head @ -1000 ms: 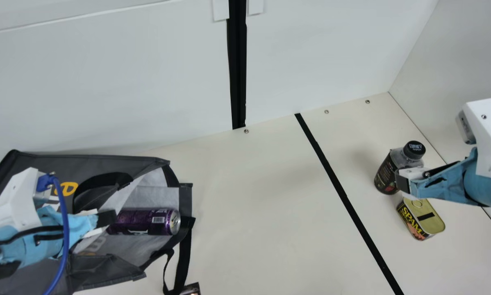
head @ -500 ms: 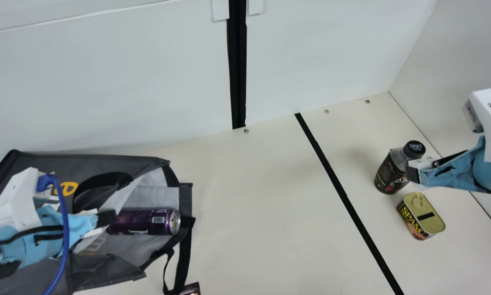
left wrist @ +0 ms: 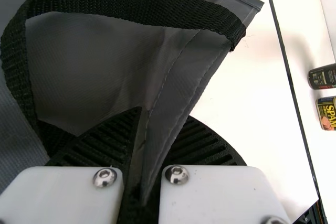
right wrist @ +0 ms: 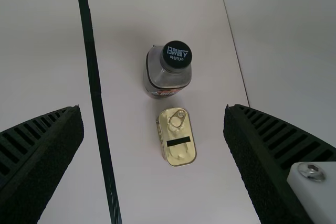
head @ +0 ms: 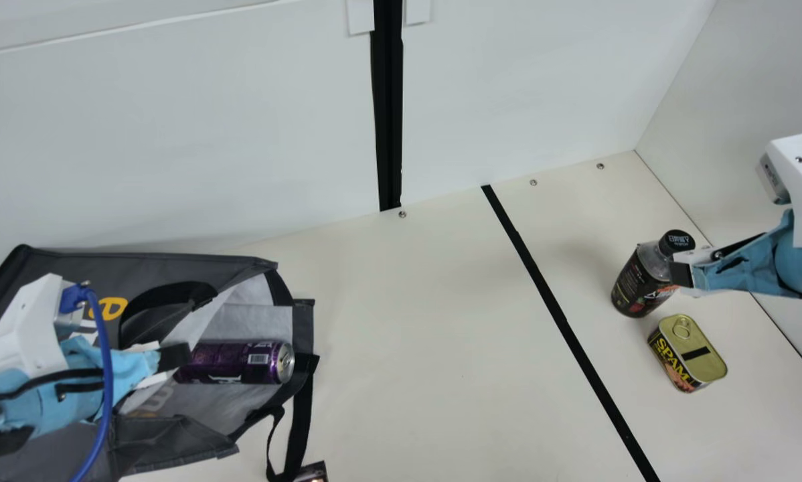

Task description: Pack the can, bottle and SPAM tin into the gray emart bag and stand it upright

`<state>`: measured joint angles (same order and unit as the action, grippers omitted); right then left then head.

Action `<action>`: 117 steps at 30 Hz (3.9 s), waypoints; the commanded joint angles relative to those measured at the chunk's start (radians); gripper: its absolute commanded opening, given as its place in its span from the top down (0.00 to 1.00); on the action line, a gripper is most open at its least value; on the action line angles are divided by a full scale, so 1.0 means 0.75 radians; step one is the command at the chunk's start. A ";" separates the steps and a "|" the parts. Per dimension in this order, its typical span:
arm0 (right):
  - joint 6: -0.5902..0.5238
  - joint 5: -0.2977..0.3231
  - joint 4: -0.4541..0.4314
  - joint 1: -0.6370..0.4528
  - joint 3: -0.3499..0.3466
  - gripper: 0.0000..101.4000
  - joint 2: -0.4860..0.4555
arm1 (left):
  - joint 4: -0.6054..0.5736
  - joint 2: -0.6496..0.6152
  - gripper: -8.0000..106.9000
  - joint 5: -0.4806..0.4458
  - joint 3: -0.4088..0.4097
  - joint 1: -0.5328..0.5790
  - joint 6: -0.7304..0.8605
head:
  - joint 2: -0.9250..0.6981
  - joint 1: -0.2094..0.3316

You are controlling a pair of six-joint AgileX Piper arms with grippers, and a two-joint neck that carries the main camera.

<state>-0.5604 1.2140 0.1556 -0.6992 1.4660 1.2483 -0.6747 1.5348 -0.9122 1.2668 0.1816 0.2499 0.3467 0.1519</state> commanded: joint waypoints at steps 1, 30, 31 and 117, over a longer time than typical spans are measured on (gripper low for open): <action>-0.009 -0.011 0.004 -0.003 0.000 0.06 0.014 | 0.000 0.000 1.00 0.000 0.000 0.000 0.000 | 0.003 0.030; -0.097 -0.111 0.051 -0.025 0.061 0.06 0.323 | 0.000 0.000 1.00 0.000 0.000 0.000 0.000 | 0.003 0.030; -0.099 -0.113 0.051 -0.025 0.065 0.06 0.333 | 0.000 0.000 1.00 0.000 0.000 0.000 0.000 | 0.003 0.030; -0.139 -0.096 0.092 0.054 0.295 1.00 0.717 | 0.000 0.000 1.00 0.000 0.000 0.000 0.000 | 0.003 0.030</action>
<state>-0.6565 1.1395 0.2163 -0.6602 1.6825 1.7883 -0.6747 1.5348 -0.9122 1.2668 0.1816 0.2499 0.3482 0.1519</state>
